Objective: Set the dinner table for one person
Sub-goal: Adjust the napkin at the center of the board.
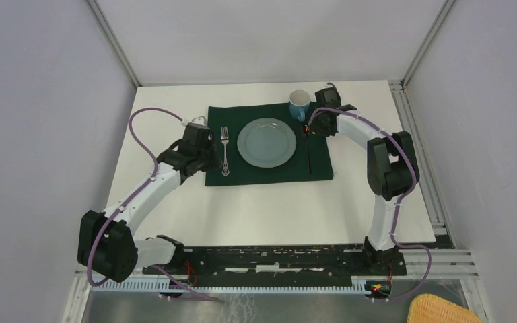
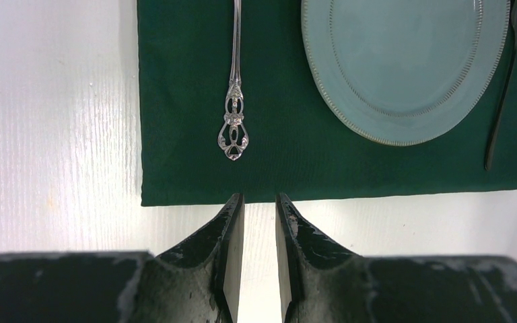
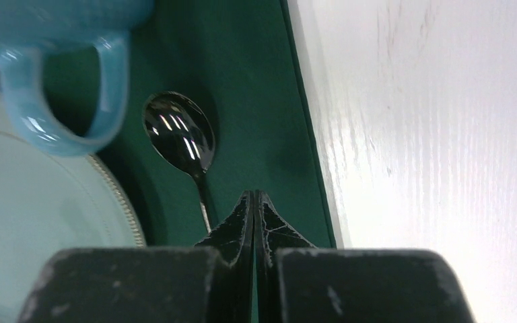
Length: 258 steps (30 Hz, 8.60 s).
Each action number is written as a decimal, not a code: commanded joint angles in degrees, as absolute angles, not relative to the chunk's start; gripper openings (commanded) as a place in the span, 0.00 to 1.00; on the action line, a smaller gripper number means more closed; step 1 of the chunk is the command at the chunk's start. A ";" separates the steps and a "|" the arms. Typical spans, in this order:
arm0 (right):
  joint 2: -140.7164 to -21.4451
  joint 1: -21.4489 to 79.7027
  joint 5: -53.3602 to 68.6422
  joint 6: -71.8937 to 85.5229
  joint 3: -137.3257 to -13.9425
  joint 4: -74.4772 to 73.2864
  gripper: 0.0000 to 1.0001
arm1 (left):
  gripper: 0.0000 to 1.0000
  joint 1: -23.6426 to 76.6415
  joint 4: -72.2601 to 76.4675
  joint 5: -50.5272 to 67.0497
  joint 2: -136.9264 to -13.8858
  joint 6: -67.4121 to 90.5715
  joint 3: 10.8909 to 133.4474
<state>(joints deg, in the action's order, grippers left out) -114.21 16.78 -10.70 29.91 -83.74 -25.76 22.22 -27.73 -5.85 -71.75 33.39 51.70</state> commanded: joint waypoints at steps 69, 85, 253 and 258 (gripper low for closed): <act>-113.95 17.12 -14.88 33.66 -79.33 -29.12 0.06 | 0.32 21.23 -25.31 -4.01 -70.57 33.70 51.42; -101.64 18.15 -15.95 28.11 -86.55 -32.70 0.49 | 0.36 21.26 -24.85 -4.92 -68.70 33.62 51.35; -54.25 18.17 -22.55 4.59 -35.34 9.23 0.98 | 1.00 14.81 15.48 -25.71 -63.46 8.52 32.04; -54.34 16.82 -21.50 3.88 -32.97 13.02 0.98 | 1.00 12.70 18.90 -28.23 -63.90 8.39 31.75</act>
<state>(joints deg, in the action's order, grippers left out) -55.46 17.76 -20.69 5.50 -33.87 4.43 13.63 9.39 -26.85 -64.10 9.30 31.64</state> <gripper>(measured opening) 0.979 0.994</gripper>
